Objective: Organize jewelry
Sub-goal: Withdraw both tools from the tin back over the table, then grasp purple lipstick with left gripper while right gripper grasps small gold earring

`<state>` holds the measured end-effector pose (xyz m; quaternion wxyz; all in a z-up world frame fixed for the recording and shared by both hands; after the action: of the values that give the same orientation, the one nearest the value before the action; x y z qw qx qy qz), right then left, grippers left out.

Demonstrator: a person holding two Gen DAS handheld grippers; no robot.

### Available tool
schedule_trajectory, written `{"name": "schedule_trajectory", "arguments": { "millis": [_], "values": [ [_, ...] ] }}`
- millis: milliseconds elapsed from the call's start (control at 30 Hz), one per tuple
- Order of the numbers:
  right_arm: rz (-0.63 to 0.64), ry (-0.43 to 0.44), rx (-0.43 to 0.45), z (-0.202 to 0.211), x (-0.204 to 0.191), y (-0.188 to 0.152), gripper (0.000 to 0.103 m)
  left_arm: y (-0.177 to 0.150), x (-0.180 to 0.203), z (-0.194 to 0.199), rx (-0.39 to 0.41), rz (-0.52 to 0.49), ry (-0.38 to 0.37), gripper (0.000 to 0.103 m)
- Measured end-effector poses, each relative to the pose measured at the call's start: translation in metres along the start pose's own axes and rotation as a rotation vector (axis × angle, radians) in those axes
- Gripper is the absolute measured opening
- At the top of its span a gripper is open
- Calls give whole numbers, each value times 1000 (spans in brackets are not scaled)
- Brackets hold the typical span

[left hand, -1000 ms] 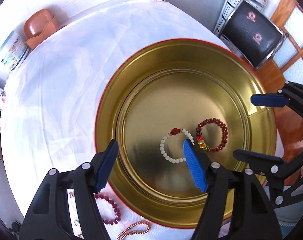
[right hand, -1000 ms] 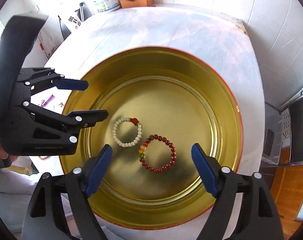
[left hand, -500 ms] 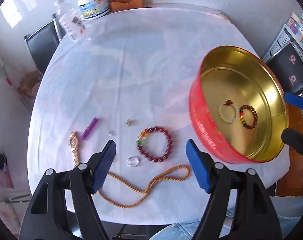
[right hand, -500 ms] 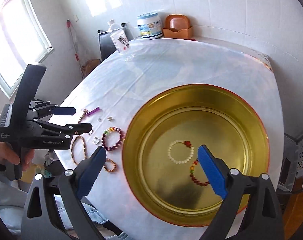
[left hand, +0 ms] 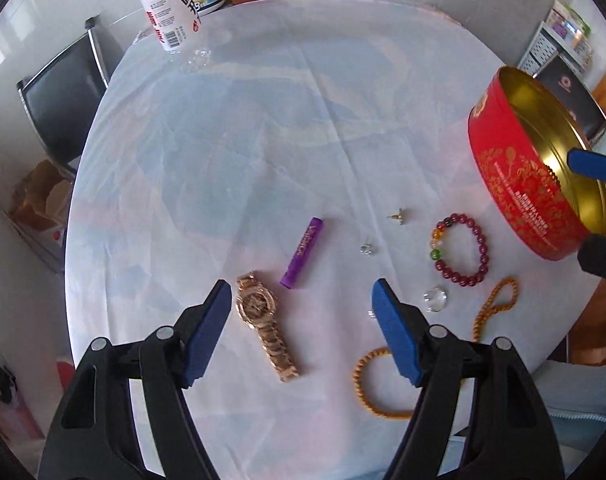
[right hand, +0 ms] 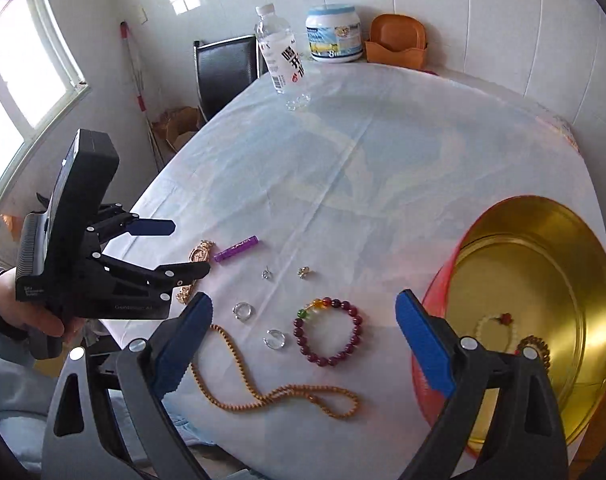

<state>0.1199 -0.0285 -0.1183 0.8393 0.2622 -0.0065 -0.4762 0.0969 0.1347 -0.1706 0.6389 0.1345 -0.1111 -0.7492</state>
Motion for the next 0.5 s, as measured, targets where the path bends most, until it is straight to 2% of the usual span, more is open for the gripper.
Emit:
{"name": "schedule_trajectory", "arguments": {
  "millis": [100,233,333,400,467,500],
  "values": [
    [-20,-14,-51,-24,-15,-2,94,-1,-14,-21,-42,-66,8,72],
    [10,-47,-91,-50,-19,-2,94,3,-14,-39,-52,-110,-32,72],
    [-2,-61,-128,-71,-6,3,94,6,-18,-52,-68,-84,-7,72],
    [-24,-72,-142,-82,4,5,93,8,-15,-55,-69,-52,-49,72],
    [-53,-68,-165,-93,13,6,85,8,-12,-60,-70,-66,-68,72],
    [-63,-62,-184,-99,16,4,73,9,-11,-62,-70,-85,-57,72]
  ]
}}
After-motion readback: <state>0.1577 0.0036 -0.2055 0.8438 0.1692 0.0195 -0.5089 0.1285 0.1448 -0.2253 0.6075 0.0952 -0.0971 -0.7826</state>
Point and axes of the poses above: each gripper's, at about its wrist camera, not at the fingertips, and z roughly against the way its jaws point, x to its right, y to its top, the point moved 10 cm from there along -z, roughly the way its jaws point, and after that the axes turned 7 degrees about -z, right-handed, at the moved point
